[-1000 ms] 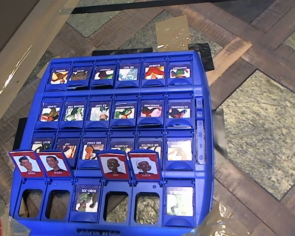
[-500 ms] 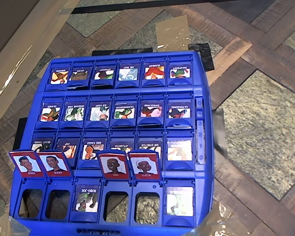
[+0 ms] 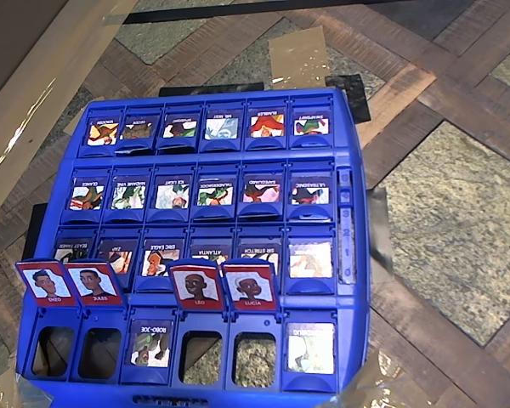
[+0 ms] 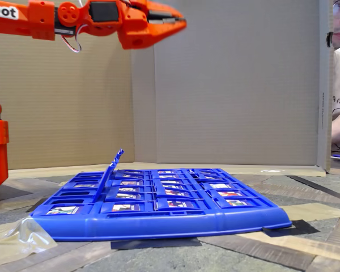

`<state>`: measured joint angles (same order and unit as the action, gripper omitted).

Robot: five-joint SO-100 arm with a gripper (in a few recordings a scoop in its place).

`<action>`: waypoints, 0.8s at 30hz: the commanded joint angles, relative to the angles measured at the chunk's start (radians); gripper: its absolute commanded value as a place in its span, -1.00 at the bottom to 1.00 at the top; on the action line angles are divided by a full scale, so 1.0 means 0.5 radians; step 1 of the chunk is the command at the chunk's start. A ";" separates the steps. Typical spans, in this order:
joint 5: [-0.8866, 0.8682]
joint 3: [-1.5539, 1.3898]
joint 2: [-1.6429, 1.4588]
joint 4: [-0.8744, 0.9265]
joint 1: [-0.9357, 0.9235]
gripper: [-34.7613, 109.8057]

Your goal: Flip A0.

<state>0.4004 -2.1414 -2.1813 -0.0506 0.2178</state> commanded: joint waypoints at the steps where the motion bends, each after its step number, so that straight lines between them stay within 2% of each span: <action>1: 0.025 0.166 0.046 0.252 0.043 -0.52; 10: -0.037 0.313 0.212 0.991 0.120 -0.52; 18: -0.071 0.387 0.316 1.807 0.153 -0.52; 24: -0.153 0.485 0.494 2.016 0.178 -0.52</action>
<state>0.3390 -1.9512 -1.9543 0.9373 0.2961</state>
